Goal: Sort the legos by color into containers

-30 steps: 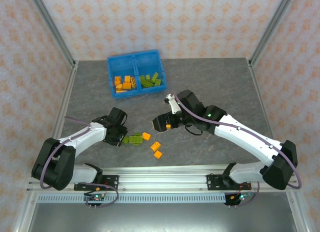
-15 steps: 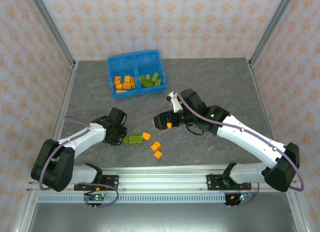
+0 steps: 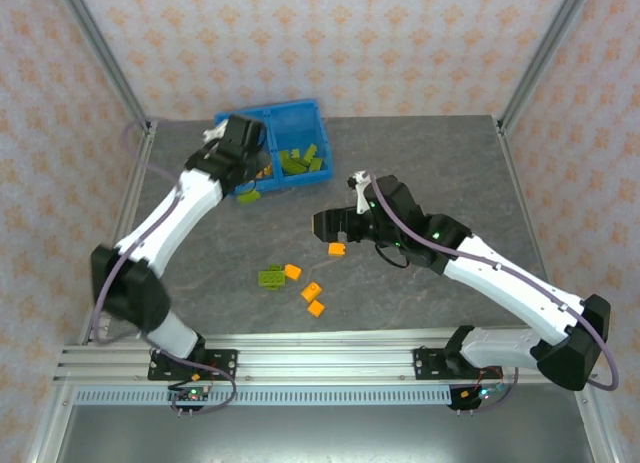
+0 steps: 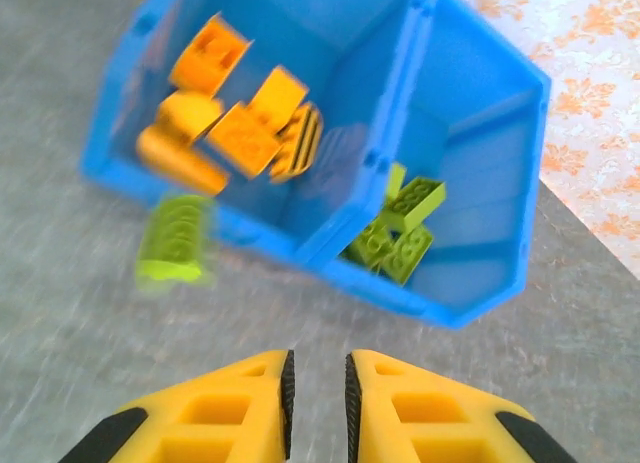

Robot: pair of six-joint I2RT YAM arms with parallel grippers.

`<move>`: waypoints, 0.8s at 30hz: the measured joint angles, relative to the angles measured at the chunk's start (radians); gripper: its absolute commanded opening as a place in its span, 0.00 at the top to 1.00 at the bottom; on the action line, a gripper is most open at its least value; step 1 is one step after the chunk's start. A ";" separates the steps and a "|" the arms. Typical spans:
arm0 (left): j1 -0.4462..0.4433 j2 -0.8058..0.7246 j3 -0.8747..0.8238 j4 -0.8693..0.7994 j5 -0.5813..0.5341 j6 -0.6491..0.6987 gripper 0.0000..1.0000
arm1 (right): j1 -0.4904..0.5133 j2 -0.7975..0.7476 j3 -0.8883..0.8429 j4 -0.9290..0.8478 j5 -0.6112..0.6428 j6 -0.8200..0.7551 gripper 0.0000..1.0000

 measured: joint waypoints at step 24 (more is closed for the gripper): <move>-0.104 -0.241 -0.362 -0.149 -0.123 0.141 0.10 | 0.000 0.003 -0.057 0.036 0.058 0.010 0.01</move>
